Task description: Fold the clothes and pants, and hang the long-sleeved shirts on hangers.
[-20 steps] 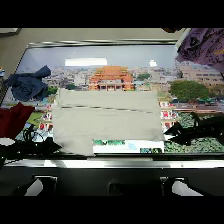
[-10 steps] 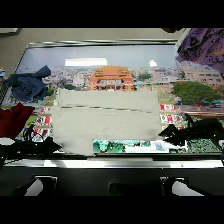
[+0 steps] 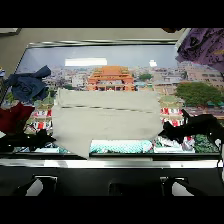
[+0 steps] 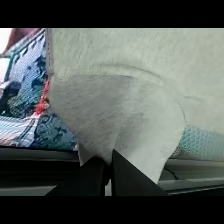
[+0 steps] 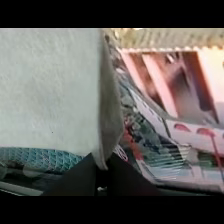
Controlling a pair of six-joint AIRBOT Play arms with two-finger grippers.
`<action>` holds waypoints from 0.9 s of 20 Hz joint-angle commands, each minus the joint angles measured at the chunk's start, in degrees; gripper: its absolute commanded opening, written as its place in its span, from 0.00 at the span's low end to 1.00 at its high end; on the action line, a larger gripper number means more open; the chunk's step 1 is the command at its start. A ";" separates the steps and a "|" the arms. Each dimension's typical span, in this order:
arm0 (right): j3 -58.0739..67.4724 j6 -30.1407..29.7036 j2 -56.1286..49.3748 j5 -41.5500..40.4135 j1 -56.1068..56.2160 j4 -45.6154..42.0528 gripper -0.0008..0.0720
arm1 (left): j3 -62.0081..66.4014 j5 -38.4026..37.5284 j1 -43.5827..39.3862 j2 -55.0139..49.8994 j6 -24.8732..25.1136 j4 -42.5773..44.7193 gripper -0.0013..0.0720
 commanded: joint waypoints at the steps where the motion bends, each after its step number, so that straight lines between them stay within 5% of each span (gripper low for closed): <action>1: 0.57 4.31 5.44 -7.91 0.28 -4.90 0.06 | 6.27 -7.80 0.04 6.01 -10.05 6.36 0.04; 8: 0.57 9.86 18.12 -17.22 0.28 -10.19 0.06 | 7.48 -18.58 -0.02 20.24 -13.86 5.49 0.04; 18: 10.45 3.26 6.47 -1.46 0.33 0.22 0.06 | 10.60 8.41 -10.75 -1.55 -9.14 -7.26 0.04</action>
